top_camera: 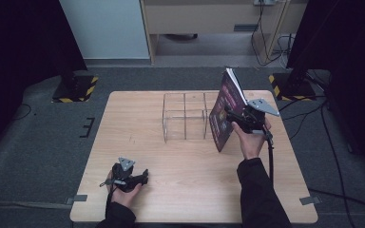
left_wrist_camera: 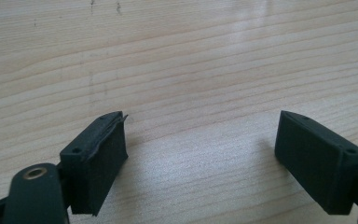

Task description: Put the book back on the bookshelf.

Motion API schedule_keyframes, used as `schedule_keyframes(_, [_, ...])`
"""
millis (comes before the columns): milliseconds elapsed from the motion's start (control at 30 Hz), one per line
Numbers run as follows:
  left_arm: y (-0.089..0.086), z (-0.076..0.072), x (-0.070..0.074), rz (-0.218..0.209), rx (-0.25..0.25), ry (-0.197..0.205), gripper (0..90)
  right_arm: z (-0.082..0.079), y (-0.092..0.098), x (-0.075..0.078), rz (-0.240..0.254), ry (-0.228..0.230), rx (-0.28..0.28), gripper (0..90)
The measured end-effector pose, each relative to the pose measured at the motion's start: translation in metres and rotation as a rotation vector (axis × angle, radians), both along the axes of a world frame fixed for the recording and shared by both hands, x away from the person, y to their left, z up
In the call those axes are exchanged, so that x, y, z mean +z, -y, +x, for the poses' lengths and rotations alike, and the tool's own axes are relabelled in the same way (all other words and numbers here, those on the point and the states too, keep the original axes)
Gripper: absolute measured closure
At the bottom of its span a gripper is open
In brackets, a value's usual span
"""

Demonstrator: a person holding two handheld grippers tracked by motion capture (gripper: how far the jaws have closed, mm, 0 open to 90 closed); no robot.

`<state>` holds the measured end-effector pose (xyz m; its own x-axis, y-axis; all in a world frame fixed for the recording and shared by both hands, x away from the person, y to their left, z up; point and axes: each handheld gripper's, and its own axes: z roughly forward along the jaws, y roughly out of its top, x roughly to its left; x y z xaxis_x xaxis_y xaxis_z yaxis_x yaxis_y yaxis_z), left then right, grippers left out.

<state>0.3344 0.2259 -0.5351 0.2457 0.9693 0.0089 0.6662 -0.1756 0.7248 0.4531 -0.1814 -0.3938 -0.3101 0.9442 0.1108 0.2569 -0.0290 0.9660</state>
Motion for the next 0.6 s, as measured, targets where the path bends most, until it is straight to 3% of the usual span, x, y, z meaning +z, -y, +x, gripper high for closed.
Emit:
schedule_keyframes(300, [0.000,0.000,0.000,0.000,0.000,0.000,15.5,-0.019,0.008,-0.006,0.001,-0.034,0.061,18.6])
schedule_keyframes(600, [0.000,0.000,0.000,0.000,-0.002,-0.001,15.1,-0.045,0.015,-0.030,-0.060,-0.086,0.131,13.6])
